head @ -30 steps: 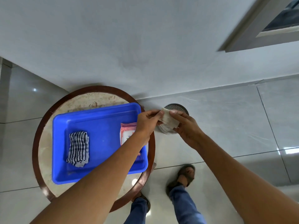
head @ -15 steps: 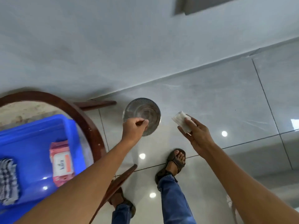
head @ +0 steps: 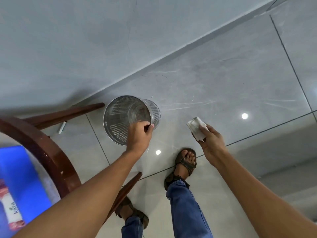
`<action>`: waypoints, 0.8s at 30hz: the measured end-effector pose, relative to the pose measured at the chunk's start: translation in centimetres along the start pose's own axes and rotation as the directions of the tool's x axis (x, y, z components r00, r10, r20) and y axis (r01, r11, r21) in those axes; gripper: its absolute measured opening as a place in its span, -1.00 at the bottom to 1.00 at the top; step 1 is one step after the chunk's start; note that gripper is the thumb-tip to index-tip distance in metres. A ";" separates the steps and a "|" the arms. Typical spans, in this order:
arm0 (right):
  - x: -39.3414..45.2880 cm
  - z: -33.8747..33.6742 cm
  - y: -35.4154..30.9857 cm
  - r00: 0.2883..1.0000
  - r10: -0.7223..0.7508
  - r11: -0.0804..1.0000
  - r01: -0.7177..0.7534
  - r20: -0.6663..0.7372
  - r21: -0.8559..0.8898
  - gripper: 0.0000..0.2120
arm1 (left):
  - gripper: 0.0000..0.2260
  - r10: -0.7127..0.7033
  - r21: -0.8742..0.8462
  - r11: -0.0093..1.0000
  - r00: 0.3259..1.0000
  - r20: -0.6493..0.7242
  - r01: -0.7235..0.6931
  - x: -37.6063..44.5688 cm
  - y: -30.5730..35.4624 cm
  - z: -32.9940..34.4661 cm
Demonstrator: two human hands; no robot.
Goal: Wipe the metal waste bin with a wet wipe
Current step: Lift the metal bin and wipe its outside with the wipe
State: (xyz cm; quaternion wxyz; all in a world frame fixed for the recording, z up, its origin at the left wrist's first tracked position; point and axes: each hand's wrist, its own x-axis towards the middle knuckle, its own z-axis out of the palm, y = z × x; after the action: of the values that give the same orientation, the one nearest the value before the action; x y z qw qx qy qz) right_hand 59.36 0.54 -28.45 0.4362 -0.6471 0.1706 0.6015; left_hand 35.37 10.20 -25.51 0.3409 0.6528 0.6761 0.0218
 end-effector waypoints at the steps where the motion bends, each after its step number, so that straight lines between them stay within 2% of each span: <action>1: 0.0 0.2 0.1 1.000 0.003 1.000 -0.003 -0.006 0.009 -0.75 | -0.78 0.009 0.017 1.000 1.000 -0.013 -0.009 -0.1 0.0 0.0; 4: -0.1 1.3 -0.1 0.999 -0.001 1.000 0.002 -0.035 0.015 -0.68 | -0.88 0.001 0.031 1.000 1.000 -0.016 -0.001 -0.2 0.4 0.0; 8: -1.2 3.2 -0.7 0.998 -0.048 0.996 0.044 -0.047 -0.078 -0.68 | -0.87 -0.051 0.041 0.998 0.997 -0.052 0.053 -0.4 0.5 -1.5; 12: -3.3 6.1 -0.5 0.977 -0.208 0.926 0.208 0.033 -0.317 -0.65 | -0.89 -0.097 -0.013 0.995 0.989 -0.110 0.096 -1.3 -0.6 -5.1; 15: -5.3 9.4 0.7 0.934 -0.324 0.839 0.357 0.152 -0.411 -0.62 | -0.87 -0.073 -0.066 0.996 0.990 -0.119 0.066 -2.6 -1.5 -7.8; 19: -8.4 14.5 3.8 0.843 -0.393 0.739 0.527 0.367 -0.420 -0.60 | -0.83 -0.005 -0.144 0.990 0.998 -0.065 -0.005 -4.7 -1.4 -9.3; 24: -9.9 16.3 7.1 0.627 -0.511 0.479 0.776 0.588 -0.412 -0.52 | -0.74 -0.018 -0.267 0.964 0.999 -0.041 0.007 -5.8 -0.8 -10.0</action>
State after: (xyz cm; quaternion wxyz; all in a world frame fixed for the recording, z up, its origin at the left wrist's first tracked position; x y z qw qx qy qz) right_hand 41.64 6.15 -20.10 0.4123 -0.6355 -0.3940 0.5206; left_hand 29.28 9.08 -15.71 0.4110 0.5961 0.6784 0.1244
